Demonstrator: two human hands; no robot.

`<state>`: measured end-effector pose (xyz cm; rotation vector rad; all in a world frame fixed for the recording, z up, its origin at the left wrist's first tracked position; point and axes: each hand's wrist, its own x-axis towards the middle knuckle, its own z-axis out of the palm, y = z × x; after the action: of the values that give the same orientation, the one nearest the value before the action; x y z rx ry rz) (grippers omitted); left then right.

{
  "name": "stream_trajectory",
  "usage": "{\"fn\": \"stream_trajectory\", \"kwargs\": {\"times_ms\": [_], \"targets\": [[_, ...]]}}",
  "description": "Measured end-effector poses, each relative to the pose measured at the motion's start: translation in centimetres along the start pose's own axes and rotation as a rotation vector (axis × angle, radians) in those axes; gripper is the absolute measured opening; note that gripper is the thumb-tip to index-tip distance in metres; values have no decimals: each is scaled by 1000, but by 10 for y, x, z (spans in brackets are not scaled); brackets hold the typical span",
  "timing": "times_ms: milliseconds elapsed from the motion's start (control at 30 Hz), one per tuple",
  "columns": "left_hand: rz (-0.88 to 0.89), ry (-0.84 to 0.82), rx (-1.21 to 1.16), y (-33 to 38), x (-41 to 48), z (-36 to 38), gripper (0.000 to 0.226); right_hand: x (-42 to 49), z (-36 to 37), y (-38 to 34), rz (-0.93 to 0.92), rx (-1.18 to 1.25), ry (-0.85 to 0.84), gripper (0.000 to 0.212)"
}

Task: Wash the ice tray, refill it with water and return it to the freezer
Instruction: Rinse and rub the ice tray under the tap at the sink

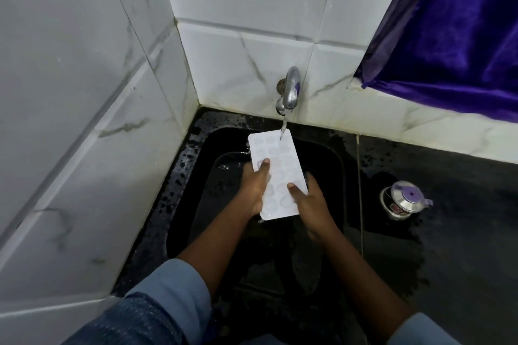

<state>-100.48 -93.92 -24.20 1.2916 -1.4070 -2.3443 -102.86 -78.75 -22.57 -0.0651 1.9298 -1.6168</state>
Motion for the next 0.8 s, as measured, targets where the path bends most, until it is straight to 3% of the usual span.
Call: {"fn": "stream_trajectory", "kwargs": {"times_ms": [33,100,267,500,733,800], "targets": [[20,20,25,-2,0,0,34,1,2,0,92,174,-17,33],[42,27,50,-7,1,-1,29,3,1,2,159,222,-7,21],[-49,-21,94,-9,5,-14,33,11,-5,-3,58,-3,32,19],[-76,-175,-31,8,-3,-13,41,19,-6,-14,-111,-267,45,21],[-105,-210,-16,4,-3,5,95,1,21,-29,-226,-443,34,30],[-130,-226,-36,9,-12,6,75,-2,27,-33,-249,-414,-15,31]]}}
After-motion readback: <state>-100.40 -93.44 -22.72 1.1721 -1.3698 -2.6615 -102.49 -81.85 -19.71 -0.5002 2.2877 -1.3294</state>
